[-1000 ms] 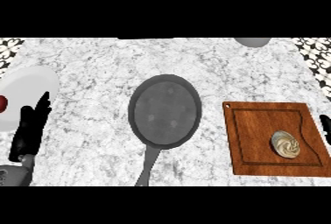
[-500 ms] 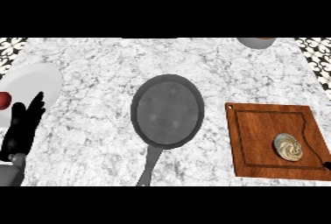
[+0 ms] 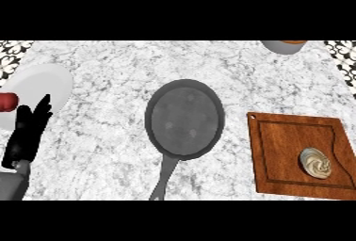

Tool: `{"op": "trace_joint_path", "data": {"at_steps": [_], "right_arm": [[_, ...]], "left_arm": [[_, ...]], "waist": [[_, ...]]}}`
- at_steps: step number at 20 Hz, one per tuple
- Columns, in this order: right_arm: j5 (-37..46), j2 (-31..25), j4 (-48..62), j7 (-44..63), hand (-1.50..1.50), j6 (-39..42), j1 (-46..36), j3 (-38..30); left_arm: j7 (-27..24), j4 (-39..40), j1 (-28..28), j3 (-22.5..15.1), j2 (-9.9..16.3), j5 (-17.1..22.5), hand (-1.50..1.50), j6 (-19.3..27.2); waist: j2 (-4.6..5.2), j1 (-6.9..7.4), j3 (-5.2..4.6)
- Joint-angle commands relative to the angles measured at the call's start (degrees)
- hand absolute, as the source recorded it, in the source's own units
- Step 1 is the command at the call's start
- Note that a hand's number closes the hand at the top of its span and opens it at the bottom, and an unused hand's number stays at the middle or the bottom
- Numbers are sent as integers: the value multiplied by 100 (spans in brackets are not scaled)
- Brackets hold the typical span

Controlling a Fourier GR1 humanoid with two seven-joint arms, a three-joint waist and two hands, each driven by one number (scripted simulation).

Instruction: Pick the cupcake from the cutting board and place it in the pan

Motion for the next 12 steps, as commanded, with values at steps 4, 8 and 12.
{"op": "trace_joint_path", "data": {"at_steps": [4,8,12], "right_arm": [[646,-494,-142,1881,-150,676,-941,1280],[620,-469,-232,2642,-150,1286,-1310,1637],[1178,183,-119,3033,-150,1348,-1624,2236]], "left_arm": [[52,316,-335,-51,-204,-159,0,-32],[77,-44,62,154,-14,-63,0,-191],[77,22,33,333,-21,-106,0,-328]], "waist": [[6,14,17],[-31,-11,20],[-38,-71,22]]}}
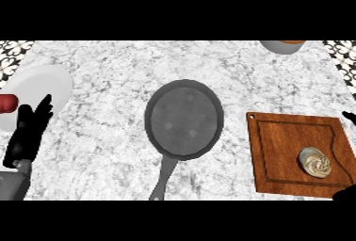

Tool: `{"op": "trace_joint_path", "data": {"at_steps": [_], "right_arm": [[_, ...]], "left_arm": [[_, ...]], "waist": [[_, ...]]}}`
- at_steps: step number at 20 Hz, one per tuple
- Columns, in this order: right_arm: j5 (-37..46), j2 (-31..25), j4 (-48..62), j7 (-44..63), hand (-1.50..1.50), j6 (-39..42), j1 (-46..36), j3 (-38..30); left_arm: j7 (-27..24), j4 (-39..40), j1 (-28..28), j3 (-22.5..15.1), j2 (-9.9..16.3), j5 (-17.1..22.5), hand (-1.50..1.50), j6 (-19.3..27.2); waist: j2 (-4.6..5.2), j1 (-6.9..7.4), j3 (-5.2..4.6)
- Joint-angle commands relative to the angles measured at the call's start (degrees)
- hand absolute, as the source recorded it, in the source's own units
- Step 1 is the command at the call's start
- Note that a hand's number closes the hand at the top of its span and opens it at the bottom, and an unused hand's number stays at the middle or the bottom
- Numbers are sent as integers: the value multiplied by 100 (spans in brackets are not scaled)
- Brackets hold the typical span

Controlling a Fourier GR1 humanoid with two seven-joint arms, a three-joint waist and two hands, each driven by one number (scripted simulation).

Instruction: Pick the cupcake from the cutting board and place it in the pan

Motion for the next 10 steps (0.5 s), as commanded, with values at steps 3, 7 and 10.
{"op": "trace_joint_path", "data": {"at_steps": [3,7,10], "right_arm": [[828,843,418,417,-150,192,-473,601],[1072,880,526,531,-150,641,-574,415],[1274,829,879,-201,-150,649,-105,199]], "left_arm": [[181,89,-121,110,-272,-295,0,102],[116,-70,72,310,-207,-292,0,-188],[227,-358,200,376,-187,-297,0,-294]], "waist": [[-13,-77,5],[-17,-83,4],[-24,-104,7]]}}
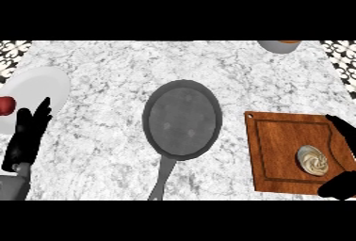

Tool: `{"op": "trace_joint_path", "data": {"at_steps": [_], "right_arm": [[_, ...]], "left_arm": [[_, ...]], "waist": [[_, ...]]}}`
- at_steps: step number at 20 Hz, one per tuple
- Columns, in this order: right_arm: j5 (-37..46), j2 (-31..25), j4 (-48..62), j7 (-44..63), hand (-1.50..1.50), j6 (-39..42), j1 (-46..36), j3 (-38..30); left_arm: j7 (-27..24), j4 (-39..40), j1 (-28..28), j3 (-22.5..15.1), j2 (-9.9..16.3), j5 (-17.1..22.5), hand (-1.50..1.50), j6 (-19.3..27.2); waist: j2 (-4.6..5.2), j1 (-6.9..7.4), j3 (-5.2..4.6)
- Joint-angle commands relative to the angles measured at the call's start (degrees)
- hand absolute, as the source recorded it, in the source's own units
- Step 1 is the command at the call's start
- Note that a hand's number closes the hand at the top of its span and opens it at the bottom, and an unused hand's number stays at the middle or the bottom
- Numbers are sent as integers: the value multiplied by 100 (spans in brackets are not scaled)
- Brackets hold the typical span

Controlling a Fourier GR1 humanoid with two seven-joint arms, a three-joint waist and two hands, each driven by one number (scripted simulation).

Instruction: Pick the cupcake from the cutting board and place it in the pan

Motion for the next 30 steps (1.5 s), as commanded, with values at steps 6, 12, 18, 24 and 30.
{"op": "trace_joint_path", "data": {"at_steps": [6,12,18,24,30], "right_arm": [[790,738,568,-307,-150,410,-108,-50],[1247,1114,634,-530,-150,510,-162,-183],[1545,1435,1288,-929,-150,651,-380,-392],[1967,1940,997,-468,-150,693,-206,-328],[2301,1929,1725,-1070,-150,721,-308,-552]], "left_arm": [[-103,270,-135,564,-7,-110,0,-460],[154,262,-395,554,-281,-495,0,-368],[-339,448,-125,798,-403,-581,0,-643],[243,-312,100,729,-634,-852,0,-483],[392,-170,-116,1075,-451,-742,0,-929]], "waist": [[0,-18,1],[-1,-31,1],[1,-24,1],[-5,-18,1],[-2,-19,2]]}}
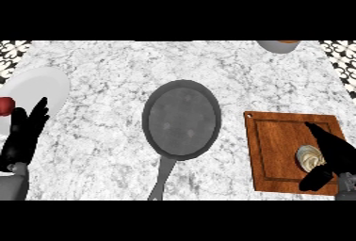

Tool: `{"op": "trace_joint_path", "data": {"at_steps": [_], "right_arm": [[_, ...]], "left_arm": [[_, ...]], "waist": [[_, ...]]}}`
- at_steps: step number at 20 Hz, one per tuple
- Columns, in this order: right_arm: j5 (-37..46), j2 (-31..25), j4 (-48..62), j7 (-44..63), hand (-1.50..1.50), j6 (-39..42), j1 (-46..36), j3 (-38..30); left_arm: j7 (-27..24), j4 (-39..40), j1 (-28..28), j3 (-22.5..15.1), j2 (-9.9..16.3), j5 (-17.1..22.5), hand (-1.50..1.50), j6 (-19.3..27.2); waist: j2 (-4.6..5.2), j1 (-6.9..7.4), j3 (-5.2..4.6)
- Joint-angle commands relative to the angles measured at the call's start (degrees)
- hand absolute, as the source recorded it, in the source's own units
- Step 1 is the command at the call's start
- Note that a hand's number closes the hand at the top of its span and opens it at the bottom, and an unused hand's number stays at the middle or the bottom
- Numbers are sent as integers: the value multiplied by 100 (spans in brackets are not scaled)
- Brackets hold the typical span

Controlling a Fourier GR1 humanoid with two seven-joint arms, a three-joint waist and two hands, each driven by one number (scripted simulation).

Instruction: Pick the cupcake from the cutting board and place it in the pan

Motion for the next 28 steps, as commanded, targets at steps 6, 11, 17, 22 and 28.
{"op": "trace_joint_path", "data": {"at_steps": [6,11,17,22,28], "right_arm": [[812,-380,420,-1086,150,-498,64,-30],[1270,47,647,-1098,150,-762,8,-43],[1016,-260,215,-2128,150,-407,34,242],[899,-698,-284,-3423,150,-540,438,389],[541,-471,-1348,-4160,150,-1714,354,-181]], "left_arm": [[-13,-57,112,80,-43,-172,0,-111],[-1,-71,-39,148,-267,-266,0,-111],[48,-137,9,196,-252,-323,0,-13],[279,-422,88,126,-290,-343,0,-50],[154,-55,18,326,-143,-269,0,-132]], "waist": [[-4,8,1],[-1,-9,0],[-6,11,2],[-13,-16,3],[-47,-119,4]]}}
